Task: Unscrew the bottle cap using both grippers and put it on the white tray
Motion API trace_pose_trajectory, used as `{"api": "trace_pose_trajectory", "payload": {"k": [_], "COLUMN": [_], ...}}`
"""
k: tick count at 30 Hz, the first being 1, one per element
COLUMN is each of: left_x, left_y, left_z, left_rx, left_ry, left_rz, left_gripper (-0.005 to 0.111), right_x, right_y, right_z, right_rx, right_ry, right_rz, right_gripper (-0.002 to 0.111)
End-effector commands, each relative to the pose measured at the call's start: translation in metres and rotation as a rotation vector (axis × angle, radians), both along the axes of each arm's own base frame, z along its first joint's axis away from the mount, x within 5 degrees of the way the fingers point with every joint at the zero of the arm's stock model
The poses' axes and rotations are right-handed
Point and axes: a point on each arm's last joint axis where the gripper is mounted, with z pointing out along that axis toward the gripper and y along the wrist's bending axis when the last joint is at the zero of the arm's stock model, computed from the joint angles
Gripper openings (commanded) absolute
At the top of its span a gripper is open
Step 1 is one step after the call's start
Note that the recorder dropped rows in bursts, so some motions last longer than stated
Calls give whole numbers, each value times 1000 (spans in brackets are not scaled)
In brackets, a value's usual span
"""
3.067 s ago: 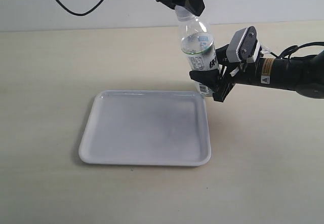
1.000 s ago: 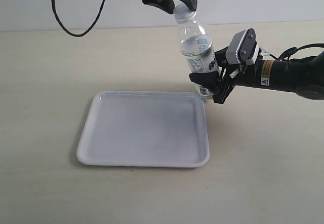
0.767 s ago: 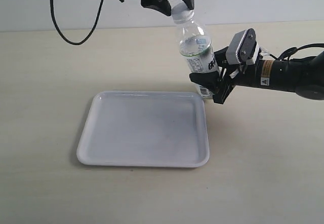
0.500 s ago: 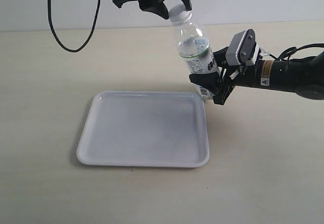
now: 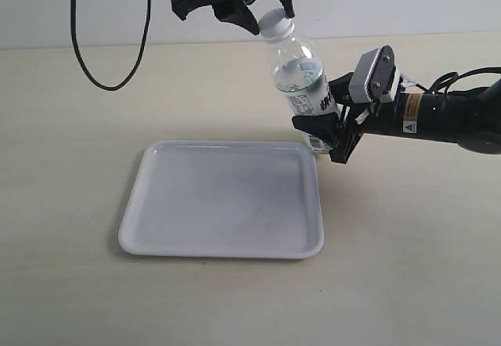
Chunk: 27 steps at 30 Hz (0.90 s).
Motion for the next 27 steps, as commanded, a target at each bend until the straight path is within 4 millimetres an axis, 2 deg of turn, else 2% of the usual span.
{"api": "trace_pose_trajectory", "payload": {"k": [1, 2, 3, 4, 5, 6, 8, 13, 17, 27], "left_x": [-7, -7, -6, -6, -5, -5, -4, 1, 4, 3], "left_y": [-3, -3, -3, -3, -4, -4, -5, -2, -4, -4], "left_z": [-3, -3, -3, -2, -2, -1, 1, 8, 11, 10], "left_rx": [2, 1, 3, 5, 8, 8, 18, 109, 111, 149], "left_ry": [60, 59, 46, 32, 0, -6, -54, -271, -359, -401], "left_rz": [-11, -11, -26, -41, -73, -78, -132, -405, -469, -587], "left_gripper": [18, 25, 48, 61, 83, 88, 88, 87, 87, 86], "right_x": [2, 2, 2, 2, 2, 2, 2, 2, 2, 1], "right_y": [2, 2, 2, 2, 2, 2, 2, 2, 2, 2], "right_z": [12, 12, 12, 12, 12, 12, 12, 11, 11, 11], "right_rx": [78, 78, 78, 78, 78, 78, 78, 74, 73, 71], "right_ry": [-32, -32, -32, -32, -32, -32, -32, -31, -31, -31], "right_rz": [-14, -14, -14, -14, -14, -14, -14, -6, -3, 1], "right_gripper": [0, 0, 0, 0, 0, 0, 0, 0, 0, 0]}}
